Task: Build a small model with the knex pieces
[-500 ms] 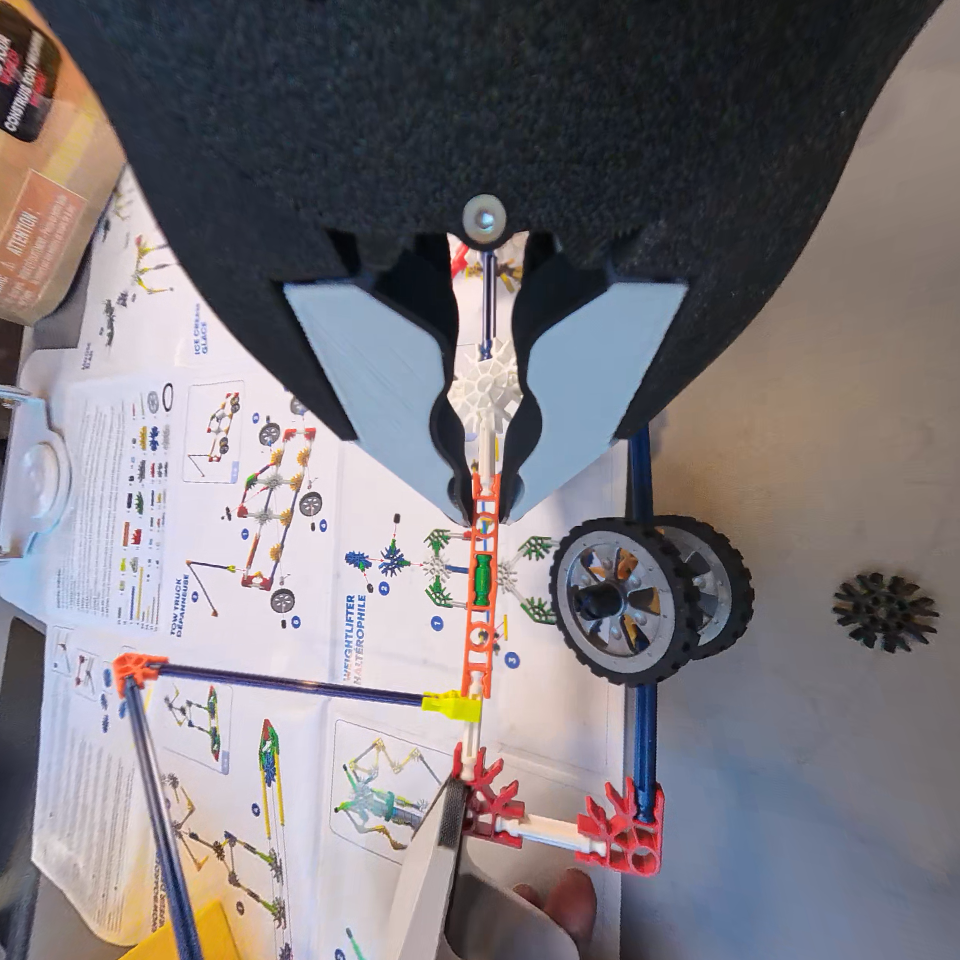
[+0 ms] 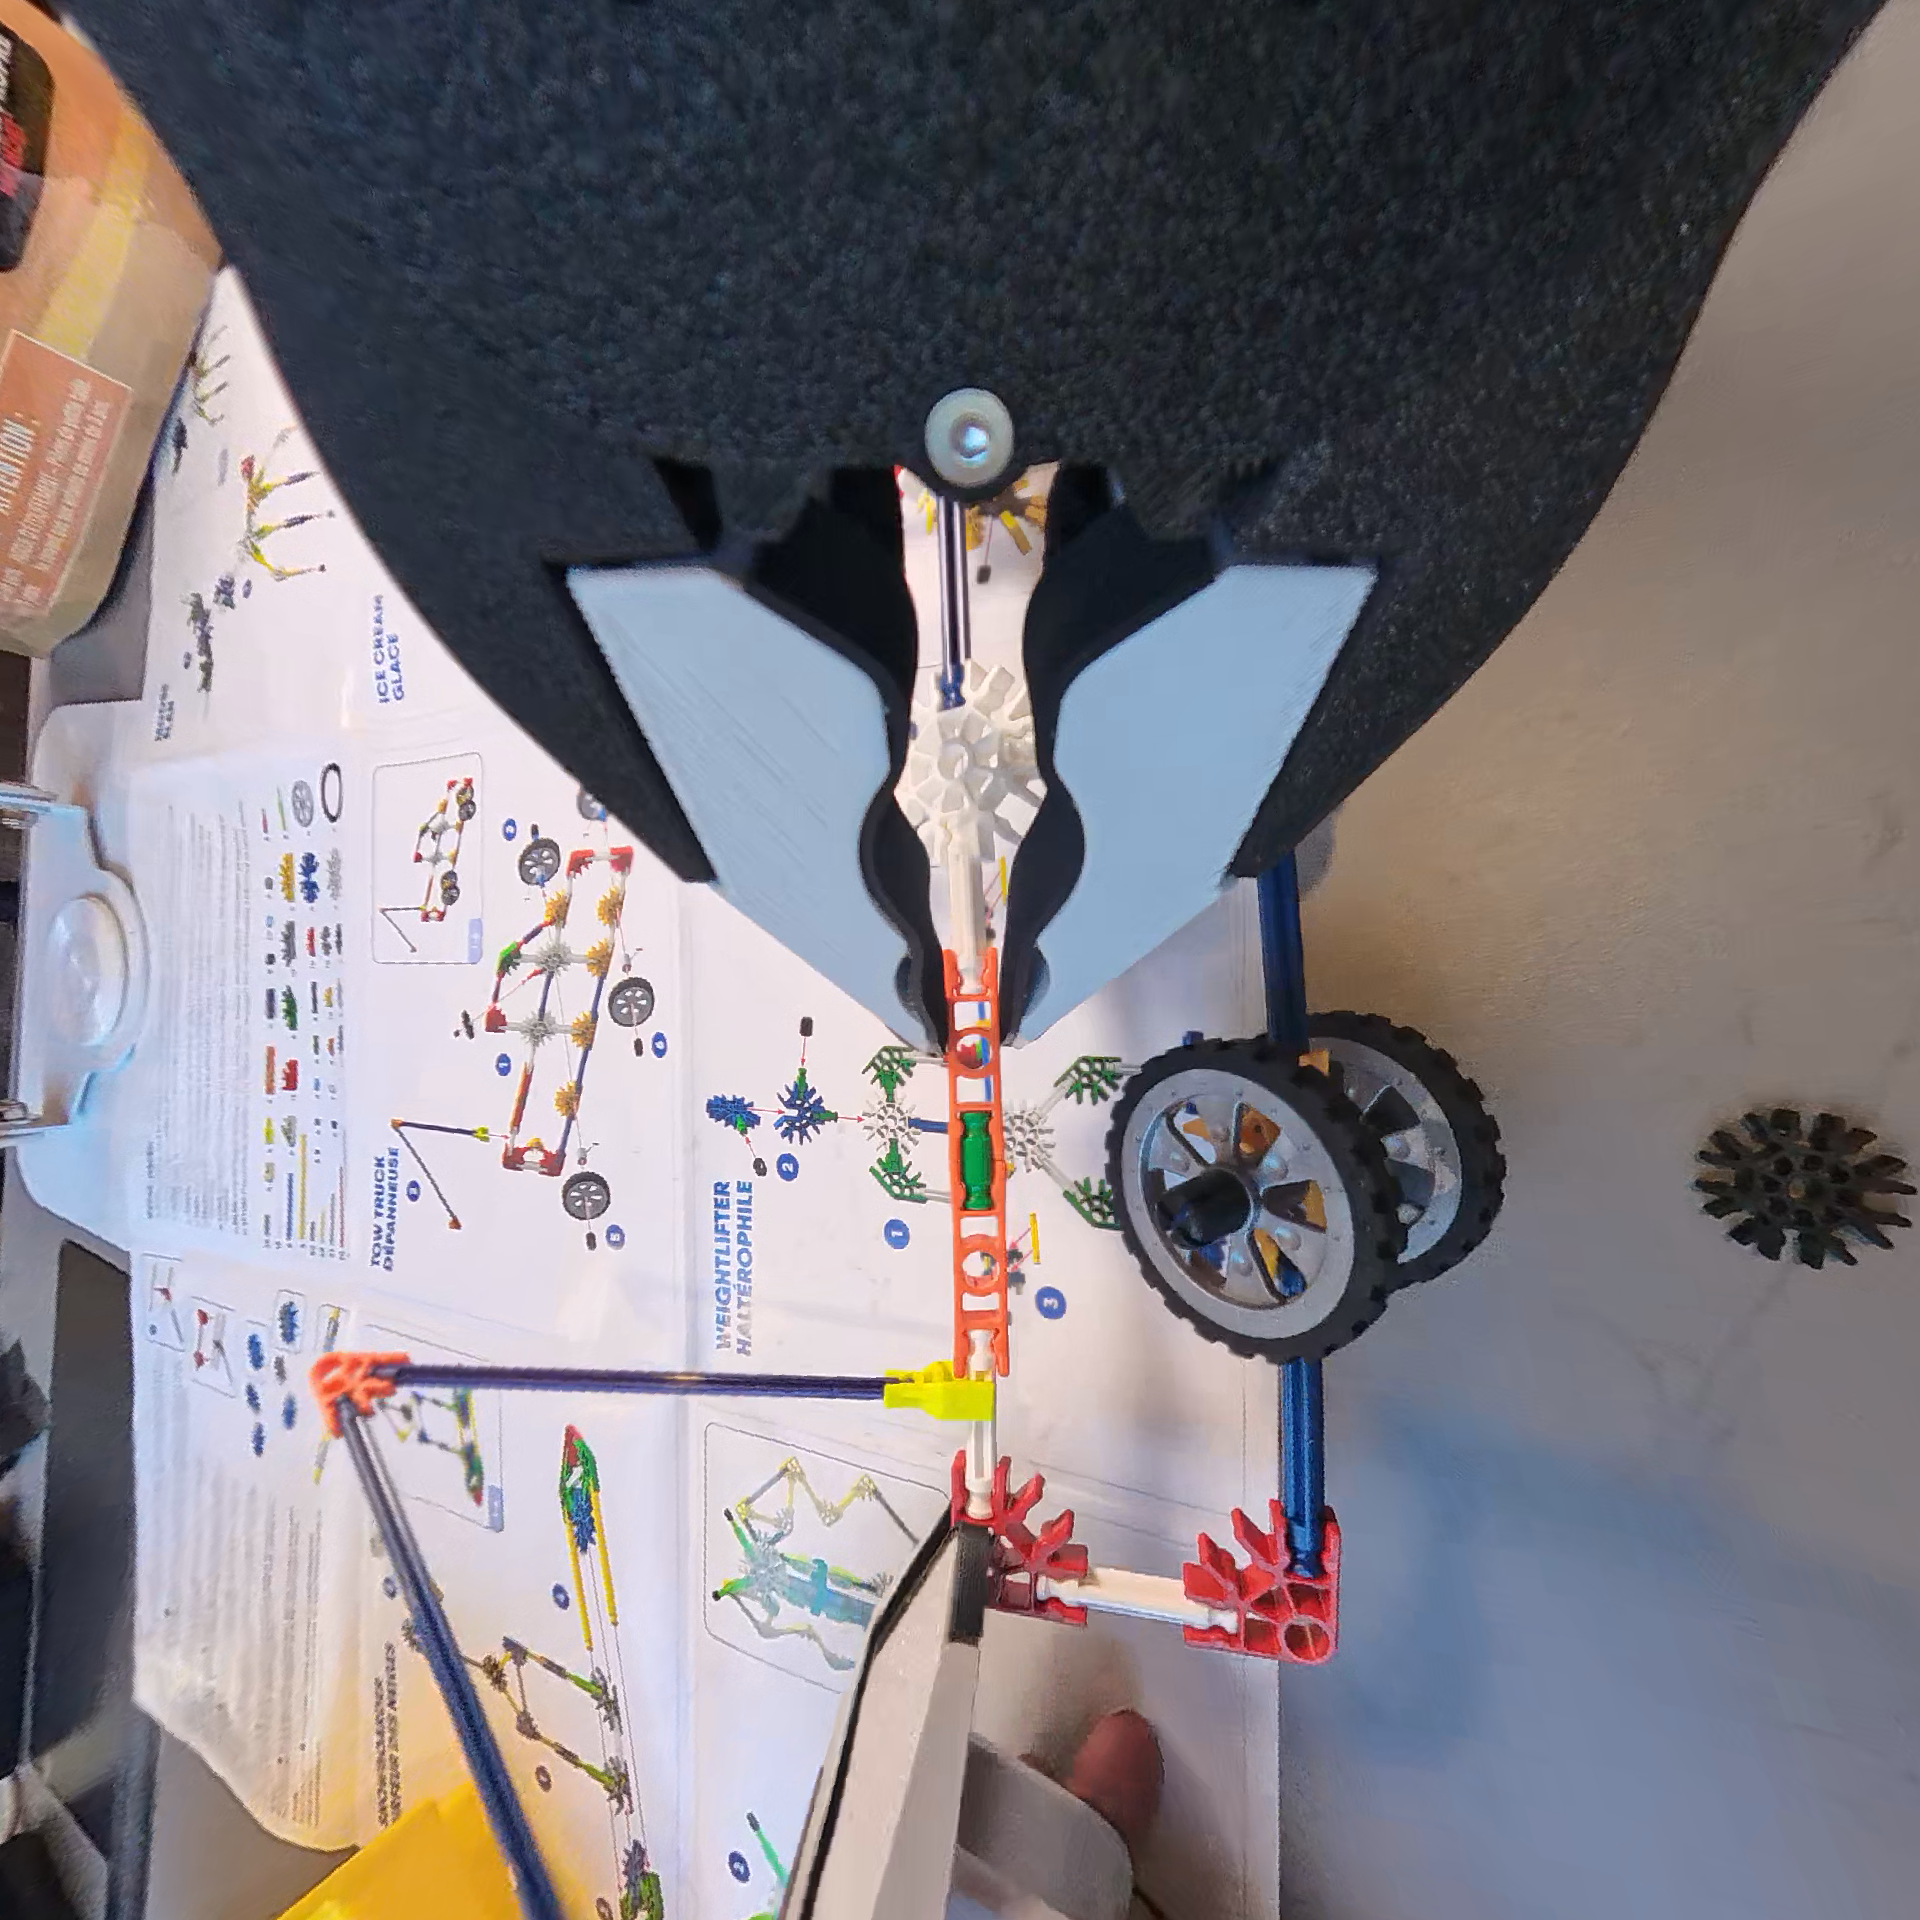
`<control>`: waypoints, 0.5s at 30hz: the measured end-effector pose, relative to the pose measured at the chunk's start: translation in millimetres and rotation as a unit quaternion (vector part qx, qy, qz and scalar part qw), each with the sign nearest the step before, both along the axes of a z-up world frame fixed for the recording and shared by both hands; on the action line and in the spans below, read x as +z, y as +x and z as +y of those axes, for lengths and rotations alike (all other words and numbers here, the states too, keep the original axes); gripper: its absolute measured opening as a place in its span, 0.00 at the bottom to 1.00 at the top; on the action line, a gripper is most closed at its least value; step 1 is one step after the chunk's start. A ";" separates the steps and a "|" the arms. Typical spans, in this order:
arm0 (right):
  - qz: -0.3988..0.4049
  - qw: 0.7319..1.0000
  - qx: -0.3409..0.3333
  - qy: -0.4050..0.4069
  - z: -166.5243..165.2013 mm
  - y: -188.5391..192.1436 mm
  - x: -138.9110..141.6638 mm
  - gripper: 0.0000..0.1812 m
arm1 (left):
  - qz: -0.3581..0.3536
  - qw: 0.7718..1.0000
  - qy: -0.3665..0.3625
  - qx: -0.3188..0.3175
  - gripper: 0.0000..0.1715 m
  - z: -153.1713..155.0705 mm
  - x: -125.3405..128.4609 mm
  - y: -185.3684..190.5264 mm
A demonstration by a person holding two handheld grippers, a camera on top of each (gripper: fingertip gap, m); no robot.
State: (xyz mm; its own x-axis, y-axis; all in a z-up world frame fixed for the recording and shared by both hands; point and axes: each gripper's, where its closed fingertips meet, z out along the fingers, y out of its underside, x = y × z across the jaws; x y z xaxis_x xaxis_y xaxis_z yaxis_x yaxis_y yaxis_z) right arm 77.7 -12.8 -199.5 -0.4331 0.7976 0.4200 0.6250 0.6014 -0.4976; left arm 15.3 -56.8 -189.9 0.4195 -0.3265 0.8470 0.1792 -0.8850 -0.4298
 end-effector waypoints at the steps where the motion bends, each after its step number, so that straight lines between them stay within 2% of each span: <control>1: 0.005 1.000 0.002 0.006 0.3 -0.4 0.0 0.04 | -0.017 1.000 -0.021 0.000 0.03 -0.1 -0.4 0.1; 4: 0.018 0.999 0.006 0.027 1.1 -1.1 -0.4 0.04 | -0.056 0.996 -0.073 -0.005 0.03 -1.8 -1.7 0.8; 8: 0.021 0.999 0.004 0.027 0.8 -0.8 -4.7 0.04 | -0.061 0.992 -0.112 -0.005 0.03 -0.9 -6.0 0.4; 12: 0.024 0.999 -0.003 0.023 2.6 -1.8 -3.7 0.04 | -0.049 0.993 -0.105 -0.003 0.03 1.7 -4.4 -1.4; 15: 0.019 1.000 -0.008 0.011 2.7 -1.7 -4.2 0.04 | -0.020 0.997 -0.076 -0.008 0.08 2.1 -5.9 -3.4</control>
